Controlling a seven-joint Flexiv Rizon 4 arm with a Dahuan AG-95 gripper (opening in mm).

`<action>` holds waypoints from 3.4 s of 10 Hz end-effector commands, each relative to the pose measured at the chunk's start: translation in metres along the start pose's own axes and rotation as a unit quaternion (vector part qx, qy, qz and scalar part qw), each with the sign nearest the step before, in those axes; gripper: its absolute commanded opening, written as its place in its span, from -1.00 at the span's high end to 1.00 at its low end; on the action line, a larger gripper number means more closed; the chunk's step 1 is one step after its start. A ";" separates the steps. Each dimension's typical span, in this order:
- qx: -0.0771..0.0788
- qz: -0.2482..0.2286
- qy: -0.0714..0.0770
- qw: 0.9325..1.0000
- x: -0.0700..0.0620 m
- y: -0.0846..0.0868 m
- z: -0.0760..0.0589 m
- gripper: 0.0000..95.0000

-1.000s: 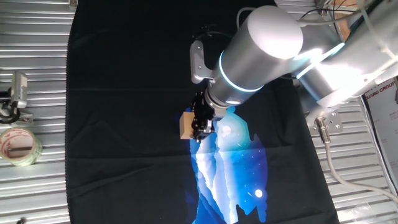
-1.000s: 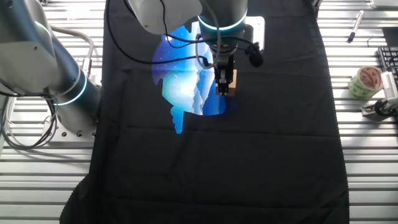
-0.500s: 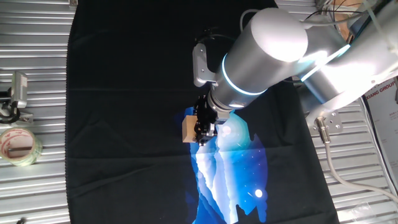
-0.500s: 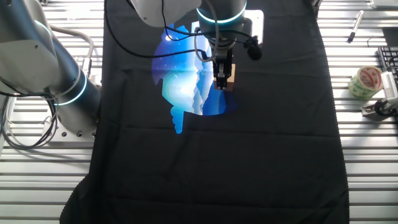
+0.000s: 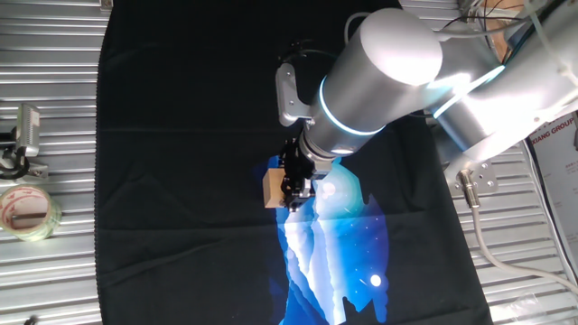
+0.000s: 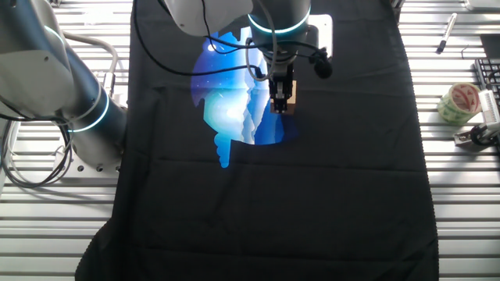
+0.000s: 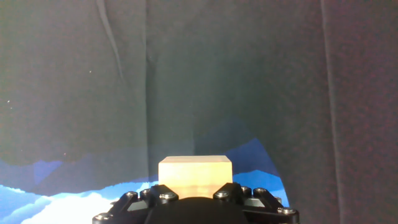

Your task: Pick up the small block on the left and move it to the right

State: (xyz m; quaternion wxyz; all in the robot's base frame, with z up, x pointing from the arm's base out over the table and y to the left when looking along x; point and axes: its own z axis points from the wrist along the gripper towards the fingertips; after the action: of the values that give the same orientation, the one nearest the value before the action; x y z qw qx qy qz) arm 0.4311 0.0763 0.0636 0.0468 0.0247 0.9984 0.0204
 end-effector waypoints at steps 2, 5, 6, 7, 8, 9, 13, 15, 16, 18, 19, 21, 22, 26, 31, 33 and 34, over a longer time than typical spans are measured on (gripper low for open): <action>-0.001 -0.002 -0.001 1.000 0.000 0.001 -0.001 1.00; -0.003 -0.004 -0.004 1.000 0.000 0.001 -0.001 1.00; -0.002 -0.004 -0.004 1.000 0.000 0.001 -0.001 1.00; -0.001 -0.006 -0.004 1.000 0.000 0.001 -0.001 1.00; -0.002 -0.006 -0.005 1.000 0.000 0.001 -0.001 1.00; -0.005 -0.013 -0.006 1.000 0.000 0.001 -0.001 1.00; -0.021 -0.077 -0.004 0.997 0.000 0.001 -0.001 1.00; -0.027 -0.094 -0.001 0.995 0.000 0.001 -0.001 1.00; -0.024 -0.101 -0.003 0.995 0.000 0.001 -0.001 1.00; -0.012 -0.114 -0.002 0.993 0.000 0.001 -0.001 1.00; -0.009 -0.117 -0.002 0.993 0.000 0.001 -0.001 1.00; 0.005 -0.114 0.001 0.993 0.000 0.001 -0.001 1.00; 0.006 -0.104 0.001 0.995 0.000 0.001 -0.001 1.00; -0.003 -0.083 0.004 0.997 0.000 0.001 -0.001 1.00; -0.002 -0.073 0.003 0.997 0.000 0.001 0.000 1.00; -0.001 -0.059 0.002 0.998 0.003 0.001 0.002 1.00; -0.005 -0.043 -0.005 0.999 0.006 0.002 0.005 1.00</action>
State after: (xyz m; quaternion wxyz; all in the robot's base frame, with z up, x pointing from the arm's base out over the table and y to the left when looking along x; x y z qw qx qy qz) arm 0.4264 0.0807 0.0602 0.0477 -0.0228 0.9983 0.0255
